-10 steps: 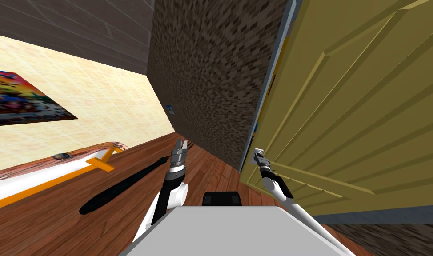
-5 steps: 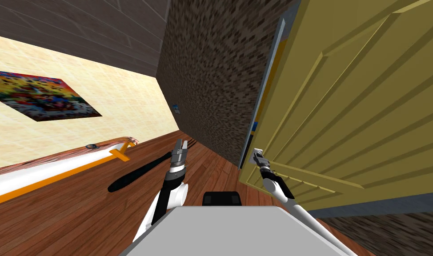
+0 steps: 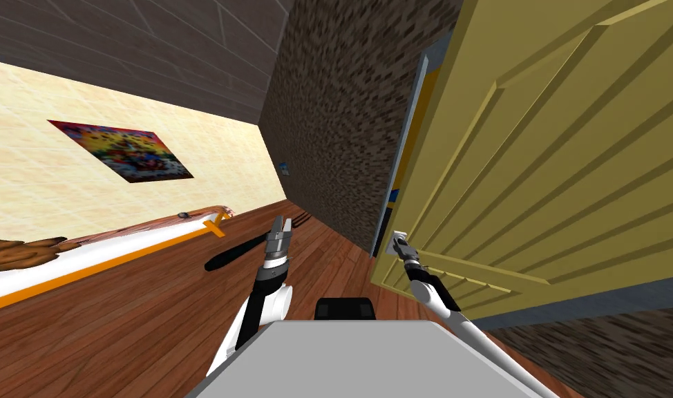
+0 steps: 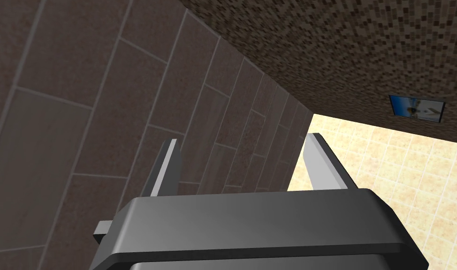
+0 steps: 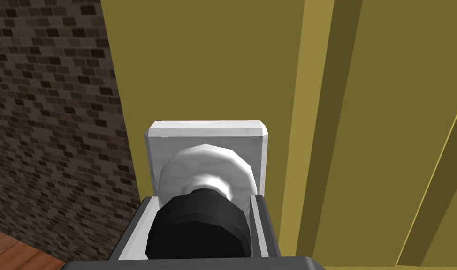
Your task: Pull the door open
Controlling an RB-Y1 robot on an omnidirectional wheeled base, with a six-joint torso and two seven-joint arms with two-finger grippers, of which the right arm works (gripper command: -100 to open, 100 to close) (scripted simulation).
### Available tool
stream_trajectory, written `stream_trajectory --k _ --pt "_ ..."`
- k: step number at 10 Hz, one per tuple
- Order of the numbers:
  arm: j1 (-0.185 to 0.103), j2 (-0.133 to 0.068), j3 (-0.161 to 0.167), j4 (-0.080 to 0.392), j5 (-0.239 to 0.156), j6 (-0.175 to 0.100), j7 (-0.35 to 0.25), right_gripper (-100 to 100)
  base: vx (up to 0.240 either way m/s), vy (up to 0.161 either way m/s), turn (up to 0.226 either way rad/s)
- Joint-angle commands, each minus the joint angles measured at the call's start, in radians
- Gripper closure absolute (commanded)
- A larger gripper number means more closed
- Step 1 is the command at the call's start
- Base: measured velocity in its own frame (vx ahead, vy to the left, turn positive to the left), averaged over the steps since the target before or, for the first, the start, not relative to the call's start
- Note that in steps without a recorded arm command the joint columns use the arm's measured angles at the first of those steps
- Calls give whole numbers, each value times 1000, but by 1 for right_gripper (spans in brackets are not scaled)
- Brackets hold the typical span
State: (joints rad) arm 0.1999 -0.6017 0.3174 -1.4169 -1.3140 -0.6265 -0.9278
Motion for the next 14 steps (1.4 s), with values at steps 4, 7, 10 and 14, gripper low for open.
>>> stream_trajectory --k 4,7,10,14 --pt "13 -33 36 -12 18 -8 -43 100 -210 -23 103" --pt "20 -58 57 -22 29 -20 -70 100 -223 -48 144" --pt "27 -85 81 -32 42 -33 -99 100 -201 -36 116" --pt "33 -105 99 -39 50 -41 -120 100 -186 -42 96"
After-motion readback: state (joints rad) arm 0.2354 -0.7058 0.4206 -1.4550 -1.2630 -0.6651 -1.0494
